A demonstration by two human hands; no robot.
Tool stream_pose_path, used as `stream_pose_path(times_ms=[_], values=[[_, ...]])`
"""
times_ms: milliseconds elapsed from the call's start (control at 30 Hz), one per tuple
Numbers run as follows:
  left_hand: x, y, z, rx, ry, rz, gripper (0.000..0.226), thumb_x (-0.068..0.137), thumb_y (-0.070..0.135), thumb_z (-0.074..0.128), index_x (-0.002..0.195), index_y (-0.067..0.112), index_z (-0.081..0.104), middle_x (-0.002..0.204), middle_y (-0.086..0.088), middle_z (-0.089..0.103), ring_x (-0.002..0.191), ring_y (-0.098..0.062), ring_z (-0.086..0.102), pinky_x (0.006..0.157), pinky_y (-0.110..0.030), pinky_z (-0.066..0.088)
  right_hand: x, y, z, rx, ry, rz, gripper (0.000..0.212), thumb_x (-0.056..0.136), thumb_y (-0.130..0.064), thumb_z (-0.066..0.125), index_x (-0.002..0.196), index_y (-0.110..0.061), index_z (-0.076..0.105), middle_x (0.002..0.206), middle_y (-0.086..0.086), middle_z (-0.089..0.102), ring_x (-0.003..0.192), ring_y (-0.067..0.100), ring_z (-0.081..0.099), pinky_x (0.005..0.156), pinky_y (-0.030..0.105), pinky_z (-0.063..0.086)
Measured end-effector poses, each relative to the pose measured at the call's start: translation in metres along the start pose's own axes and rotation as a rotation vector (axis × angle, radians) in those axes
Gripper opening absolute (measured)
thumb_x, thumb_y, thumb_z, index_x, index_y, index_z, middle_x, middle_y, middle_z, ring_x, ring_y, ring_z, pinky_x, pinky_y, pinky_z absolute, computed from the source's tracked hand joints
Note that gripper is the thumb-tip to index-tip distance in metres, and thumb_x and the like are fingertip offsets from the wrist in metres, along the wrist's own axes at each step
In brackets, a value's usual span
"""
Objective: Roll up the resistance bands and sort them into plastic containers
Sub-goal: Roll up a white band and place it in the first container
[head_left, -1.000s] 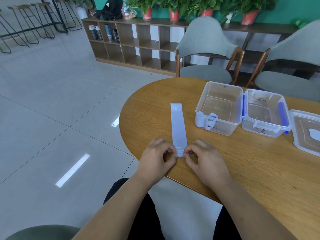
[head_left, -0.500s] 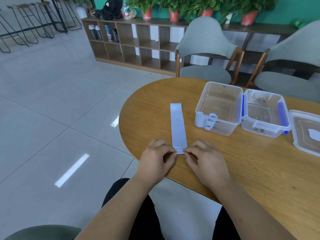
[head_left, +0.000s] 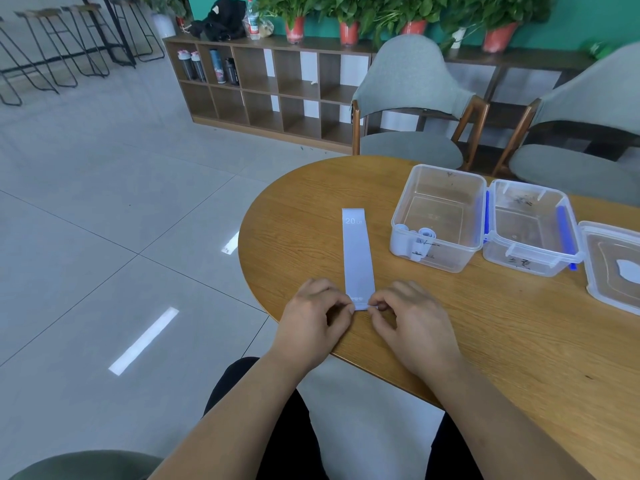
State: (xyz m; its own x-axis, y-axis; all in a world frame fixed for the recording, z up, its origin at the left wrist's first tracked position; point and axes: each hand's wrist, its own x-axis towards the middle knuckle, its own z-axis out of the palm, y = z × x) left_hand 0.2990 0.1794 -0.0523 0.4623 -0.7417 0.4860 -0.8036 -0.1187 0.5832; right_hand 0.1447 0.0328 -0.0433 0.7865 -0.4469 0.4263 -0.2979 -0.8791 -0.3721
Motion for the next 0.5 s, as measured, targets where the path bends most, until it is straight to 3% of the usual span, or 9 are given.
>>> stream_pose_path(times_ms=[500], values=[[0.0004,0.0005,-0.0022,-0.012,-0.019,-0.012,0.005,0.094,0.023,0.078,0.097,0.026,0.077,0.087,0.019,0.064,0.086,-0.005,0.057,0.075,-0.029,0.05,-0.001,0.0029,0.0026,0.039,0.004,0.016,0.008,0.093,-0.033,0.071,0.101,-0.032,0.072,0.089,-0.018,0.062,0.087,0.008,0.058,0.074,0.031,0.053]])
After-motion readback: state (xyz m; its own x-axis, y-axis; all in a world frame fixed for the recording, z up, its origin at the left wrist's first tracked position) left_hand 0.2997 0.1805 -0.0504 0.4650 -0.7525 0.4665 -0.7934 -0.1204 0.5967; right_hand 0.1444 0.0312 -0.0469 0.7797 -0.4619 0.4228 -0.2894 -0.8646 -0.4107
